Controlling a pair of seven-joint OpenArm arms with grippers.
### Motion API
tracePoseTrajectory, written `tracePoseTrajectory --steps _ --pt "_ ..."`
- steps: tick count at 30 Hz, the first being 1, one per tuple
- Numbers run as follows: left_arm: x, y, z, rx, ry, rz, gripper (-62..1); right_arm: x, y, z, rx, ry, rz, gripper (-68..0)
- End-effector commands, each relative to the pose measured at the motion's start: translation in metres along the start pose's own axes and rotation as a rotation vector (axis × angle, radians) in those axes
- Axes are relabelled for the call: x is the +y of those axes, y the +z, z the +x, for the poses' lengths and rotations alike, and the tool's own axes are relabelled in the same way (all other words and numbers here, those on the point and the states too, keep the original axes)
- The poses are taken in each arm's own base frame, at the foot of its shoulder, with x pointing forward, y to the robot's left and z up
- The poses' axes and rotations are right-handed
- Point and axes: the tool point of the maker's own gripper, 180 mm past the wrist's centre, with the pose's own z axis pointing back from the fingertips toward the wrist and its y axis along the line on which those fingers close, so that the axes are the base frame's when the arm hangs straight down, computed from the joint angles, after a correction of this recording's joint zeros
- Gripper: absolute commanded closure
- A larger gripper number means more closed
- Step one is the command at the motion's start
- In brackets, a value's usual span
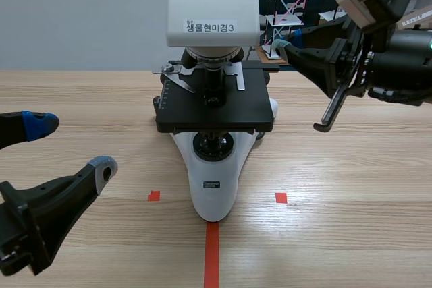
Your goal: Return to the home posture
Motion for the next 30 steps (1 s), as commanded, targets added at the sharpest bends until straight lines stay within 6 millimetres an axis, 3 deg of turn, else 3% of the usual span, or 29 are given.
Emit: tracePoseTrajectory --steps 1,26,30 --pt "-0.0019 0.0004 0.0054 -0.02 0.004 -0.002 -59.6 -0.0065 -0.0003 0.0103 -0.031 0.018 -0.01 0.0" --pt "-0.0019 0.0004 0.0054 -0.02 0.004 -0.002 -59.6 -0.0063 0.0002 0.0093 -0.028 0.016 -0.013 -0.3" --pt "-0.0019 0.0004 0.0054 -0.02 0.004 -0.002 -59.6 -0.0017 0.0065 0.0059 -0.039 -0.008 -0.028 -8.2"
